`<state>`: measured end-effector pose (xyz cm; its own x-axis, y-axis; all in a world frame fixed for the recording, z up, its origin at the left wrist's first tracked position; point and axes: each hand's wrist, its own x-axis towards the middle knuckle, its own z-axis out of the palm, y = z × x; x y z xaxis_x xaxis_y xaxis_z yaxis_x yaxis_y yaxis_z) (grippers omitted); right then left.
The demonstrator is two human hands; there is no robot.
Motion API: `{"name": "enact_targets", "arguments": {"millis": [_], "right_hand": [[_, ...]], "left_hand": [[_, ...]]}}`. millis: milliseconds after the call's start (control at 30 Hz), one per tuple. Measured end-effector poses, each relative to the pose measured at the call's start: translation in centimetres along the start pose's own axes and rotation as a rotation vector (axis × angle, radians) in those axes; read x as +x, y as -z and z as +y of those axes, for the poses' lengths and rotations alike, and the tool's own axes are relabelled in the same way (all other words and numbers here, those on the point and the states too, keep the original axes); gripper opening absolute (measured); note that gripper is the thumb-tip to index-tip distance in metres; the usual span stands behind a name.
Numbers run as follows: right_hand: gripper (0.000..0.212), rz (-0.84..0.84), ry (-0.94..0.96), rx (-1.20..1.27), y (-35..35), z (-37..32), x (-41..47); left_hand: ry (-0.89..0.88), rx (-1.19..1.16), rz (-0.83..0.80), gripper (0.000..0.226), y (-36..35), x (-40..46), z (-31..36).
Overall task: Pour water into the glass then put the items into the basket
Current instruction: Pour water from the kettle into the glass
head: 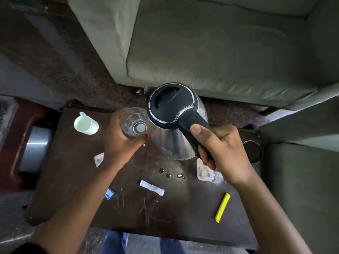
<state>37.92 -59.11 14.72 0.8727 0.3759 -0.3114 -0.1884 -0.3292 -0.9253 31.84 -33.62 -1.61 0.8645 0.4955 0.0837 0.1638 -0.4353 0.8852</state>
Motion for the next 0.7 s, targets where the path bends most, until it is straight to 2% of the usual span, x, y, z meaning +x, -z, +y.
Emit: {"name": "enact_targets", "arguments": {"millis": [133, 267, 367, 500, 700], "right_hand": [[0.072, -0.015, -0.03, -0.025, 1.4, 1.6, -0.5], [0.07, -0.038, -0.072, -0.063, 2.3, 2.9, -0.9], [0.073, -0.035, -0.134, -0.111, 2.4, 3.4, -1.0], [0.09, -0.038, -0.212, -0.184, 2.0, 3.5, -1.0], [0.086, -0.054, -0.279, -0.277, 0.9, 3.0, -0.9]], "left_hand": [[0.01, 0.01, -0.023, 0.08, -2.4, -0.4, 0.9], [0.092, 0.084, -0.08, 0.072, -4.4, -0.7, 0.5], [0.136, 0.104, -0.115, 0.08, -5.4, -0.7, -1.0], [0.18, 0.096, -0.131, 0.086, -6.0, -1.0, -2.3], [0.226, 0.144, -0.154, 0.079, -6.3, -1.2, -3.2]]}}
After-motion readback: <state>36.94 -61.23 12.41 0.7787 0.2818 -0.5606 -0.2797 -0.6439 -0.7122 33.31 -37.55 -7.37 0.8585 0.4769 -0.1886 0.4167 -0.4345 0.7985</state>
